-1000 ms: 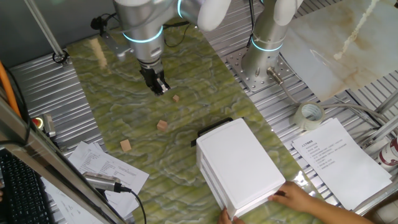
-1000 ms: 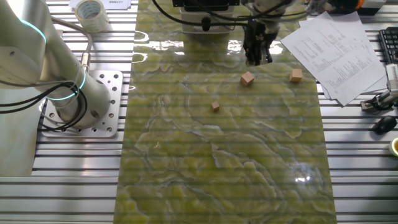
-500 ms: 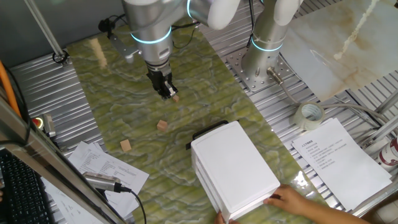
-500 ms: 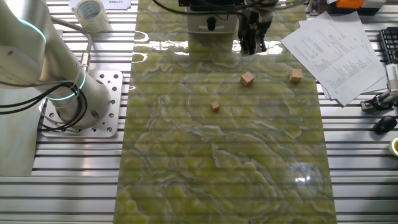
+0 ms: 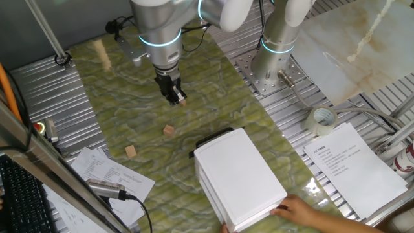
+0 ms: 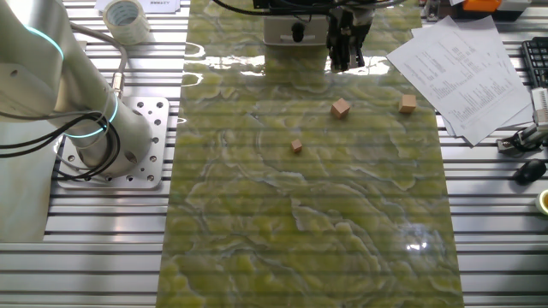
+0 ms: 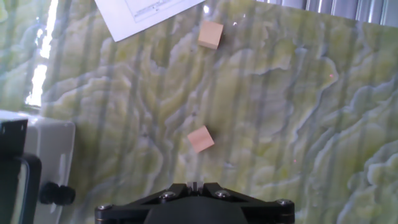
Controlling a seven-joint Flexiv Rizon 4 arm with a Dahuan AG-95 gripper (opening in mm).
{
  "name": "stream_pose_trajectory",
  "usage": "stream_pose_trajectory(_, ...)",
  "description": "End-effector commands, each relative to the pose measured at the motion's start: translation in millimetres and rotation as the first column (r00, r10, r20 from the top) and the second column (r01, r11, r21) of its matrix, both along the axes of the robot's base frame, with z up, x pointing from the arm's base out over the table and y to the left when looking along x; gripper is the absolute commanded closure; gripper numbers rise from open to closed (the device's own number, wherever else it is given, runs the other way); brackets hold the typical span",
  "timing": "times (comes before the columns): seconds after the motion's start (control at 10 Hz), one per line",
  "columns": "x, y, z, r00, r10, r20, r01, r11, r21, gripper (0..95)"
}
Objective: Take something out of a drawer
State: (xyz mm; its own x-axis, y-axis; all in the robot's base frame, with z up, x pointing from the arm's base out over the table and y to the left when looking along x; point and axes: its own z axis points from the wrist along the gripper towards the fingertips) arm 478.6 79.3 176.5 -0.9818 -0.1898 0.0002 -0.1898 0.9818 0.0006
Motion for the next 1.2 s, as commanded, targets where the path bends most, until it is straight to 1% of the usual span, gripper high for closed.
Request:
stream_pose_trajectory(0.1, 0.4, 0.3, -0.4, 1.0, -0.007, -0.008, 0.007, 1.0, -0.005, 95.0)
stream_pose_trajectory(0.2, 0.4, 0.3, -0.4, 1.0, 0.0, -0.008, -0.001, 1.0, -0.02, 95.0)
stream_pose_trajectory(0.3, 0.4, 0.3, -0.4, 1.0, 0.023, -0.003, -0.023, 1.0, -0.019, 95.0)
stream_pose_trajectory(0.4, 0.4, 0.3, -0.4, 1.0, 0.022, 0.001, -0.022, 1.0, -0.006, 95.0)
stream_pose_trajectory(0.5, -0.2, 2.0, 0.7, 1.0, 0.01, -0.004, -0.01, 1.0, 0.006, 95.0)
stream_pose_trajectory(0.6, -1.7, 9.6, 4.2, 1.0, 0.018, -0.012, -0.018, 1.0, 0.001, 95.0)
stream_pose_trajectory(0.7, -4.0, 19.0, 6.8, 0.999, 0.033, -0.011, -0.033, 0.999, 0.003, 95.0)
stream_pose_trajectory(0.8, -8.3, 31.8, 9.0, 1.0, 0.025, -0.006, -0.025, 1.0, 0.017, 95.0)
stream_pose_trajectory(0.9, -11.0, 41.8, 9.8, 1.0, 0.012, -0.006, -0.012, 1.0, 0.024, 95.0)
stream_pose_trajectory(1.0, -11.9, 50.3, 10.1, 1.0, 0.002, -0.005, -0.002, 1.0, 0.024, 95.0)
stream_pose_trajectory(1.1, -13.0, 63.5, 9.2, 1.0, -0.01, -0.002, 0.01, 1.0, 0.022, 76.0)
stream_pose_trajectory(1.2, -14.6, 74.0, 8.6, 1.0, -0.023, 0.002, 0.023, 0.999, 0.041, 76.0)
